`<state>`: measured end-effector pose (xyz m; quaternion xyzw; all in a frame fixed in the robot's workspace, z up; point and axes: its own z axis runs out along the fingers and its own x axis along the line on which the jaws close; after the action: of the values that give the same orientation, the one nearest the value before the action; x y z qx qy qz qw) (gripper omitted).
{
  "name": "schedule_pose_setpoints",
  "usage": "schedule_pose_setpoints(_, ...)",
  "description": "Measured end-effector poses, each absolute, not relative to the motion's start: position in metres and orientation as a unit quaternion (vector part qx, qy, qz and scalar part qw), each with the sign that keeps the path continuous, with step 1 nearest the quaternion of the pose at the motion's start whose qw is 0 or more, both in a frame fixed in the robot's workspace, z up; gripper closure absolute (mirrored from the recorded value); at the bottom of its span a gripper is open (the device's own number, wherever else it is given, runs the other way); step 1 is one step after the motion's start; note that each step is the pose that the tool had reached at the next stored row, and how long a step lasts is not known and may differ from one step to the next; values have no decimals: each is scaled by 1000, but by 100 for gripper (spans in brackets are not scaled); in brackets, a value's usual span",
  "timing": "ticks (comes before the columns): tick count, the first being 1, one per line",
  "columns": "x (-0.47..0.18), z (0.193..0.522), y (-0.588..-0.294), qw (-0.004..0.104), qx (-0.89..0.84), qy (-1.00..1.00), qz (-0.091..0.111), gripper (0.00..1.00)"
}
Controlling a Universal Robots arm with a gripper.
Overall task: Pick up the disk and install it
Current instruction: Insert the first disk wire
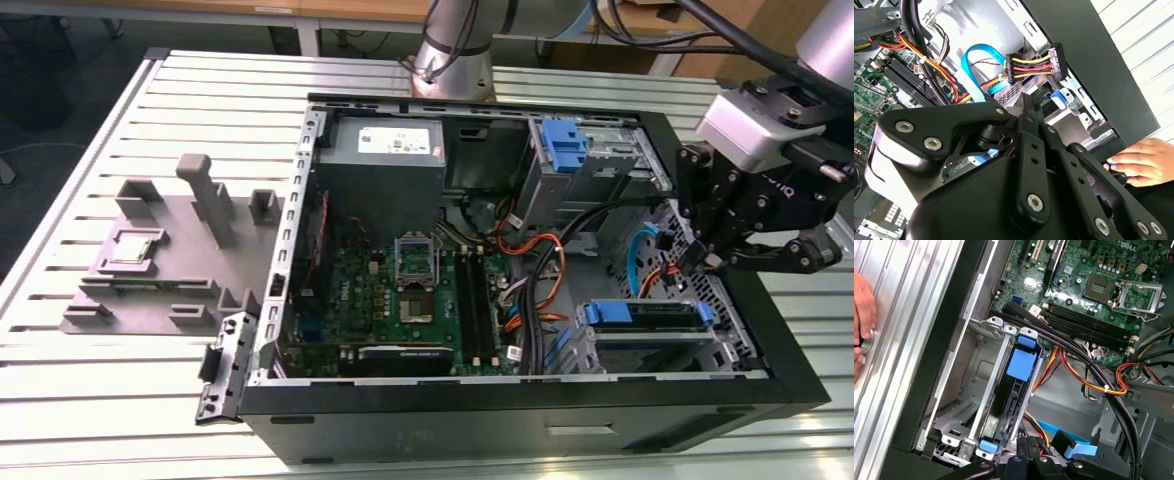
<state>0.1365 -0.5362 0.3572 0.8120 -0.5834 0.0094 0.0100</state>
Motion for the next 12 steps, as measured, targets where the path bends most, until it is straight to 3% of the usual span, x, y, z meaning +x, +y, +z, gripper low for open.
schedule_pose_setpoints(3,137,357,-536,9,814,-581,17,90)
schedule_pose_setpoints(12,136,359,-535,-8,816,-577,41,90)
